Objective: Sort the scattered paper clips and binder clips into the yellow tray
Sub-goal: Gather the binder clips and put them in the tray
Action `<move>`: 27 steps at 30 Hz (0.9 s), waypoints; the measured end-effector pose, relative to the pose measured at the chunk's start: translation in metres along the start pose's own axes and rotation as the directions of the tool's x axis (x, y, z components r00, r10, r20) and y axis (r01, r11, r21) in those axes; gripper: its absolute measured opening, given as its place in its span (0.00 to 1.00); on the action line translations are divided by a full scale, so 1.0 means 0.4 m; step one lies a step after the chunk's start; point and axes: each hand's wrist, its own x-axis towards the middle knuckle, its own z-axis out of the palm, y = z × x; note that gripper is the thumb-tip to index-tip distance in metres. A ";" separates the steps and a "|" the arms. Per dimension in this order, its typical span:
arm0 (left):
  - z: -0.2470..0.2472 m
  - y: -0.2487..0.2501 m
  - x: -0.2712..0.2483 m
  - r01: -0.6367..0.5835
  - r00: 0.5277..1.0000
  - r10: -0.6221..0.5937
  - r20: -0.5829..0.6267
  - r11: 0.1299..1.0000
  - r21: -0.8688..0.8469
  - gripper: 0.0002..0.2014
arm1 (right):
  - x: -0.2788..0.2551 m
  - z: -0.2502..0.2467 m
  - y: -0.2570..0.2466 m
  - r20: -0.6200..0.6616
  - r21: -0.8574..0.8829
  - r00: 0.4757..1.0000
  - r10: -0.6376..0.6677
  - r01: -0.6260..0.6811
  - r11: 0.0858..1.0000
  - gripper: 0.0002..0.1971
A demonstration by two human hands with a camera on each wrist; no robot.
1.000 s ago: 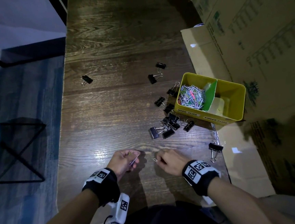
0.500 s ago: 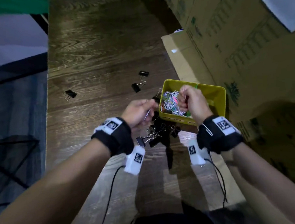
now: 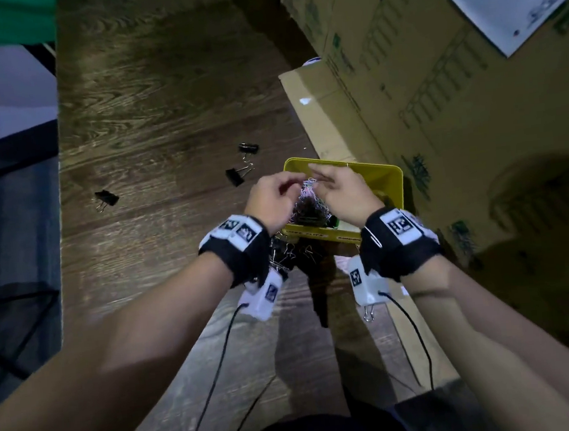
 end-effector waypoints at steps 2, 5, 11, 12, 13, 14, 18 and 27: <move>-0.014 -0.042 -0.051 -0.176 0.976 0.188 -0.112 0.978 0.110 0.11 | -0.064 -0.005 0.020 -0.107 0.205 0.993 -0.057 0.078 0.976 0.18; -0.015 -0.117 -0.137 -0.523 0.848 0.517 0.120 0.778 0.347 0.11 | -0.182 -0.006 0.067 -0.267 0.294 0.956 -0.119 0.199 0.935 0.07; 0.090 -0.166 -0.165 -0.804 0.590 0.440 0.677 0.404 0.437 0.21 | -0.293 0.084 0.239 -0.417 -0.077 0.878 -0.237 0.226 0.971 0.07; 0.108 -0.155 -0.157 -0.785 0.612 0.380 0.694 0.399 0.474 0.23 | -0.302 0.108 0.265 -0.416 -0.106 0.880 -0.228 0.202 0.974 0.06; 0.125 -0.149 -0.148 -0.765 0.634 0.310 0.709 0.388 0.514 0.25 | -0.307 0.131 0.293 -0.409 -0.135 0.889 -0.206 0.165 0.977 0.07; 0.137 -0.147 -0.142 -0.744 0.654 0.234 0.719 0.371 0.556 0.26 | -0.312 0.155 0.318 -0.381 -0.181 0.909 -0.171 0.108 0.978 0.12; 0.131 -0.200 -0.157 -0.674 0.727 0.126 0.675 0.319 0.667 0.24 | -0.318 0.225 0.351 -0.143 -0.467 0.988 0.051 -0.113 0.877 0.32; -0.046 -0.362 -0.216 -0.603 0.788 0.190 0.585 0.425 0.675 0.20 | -0.207 0.378 0.202 0.249 -0.487 0.968 0.012 0.114 0.866 0.39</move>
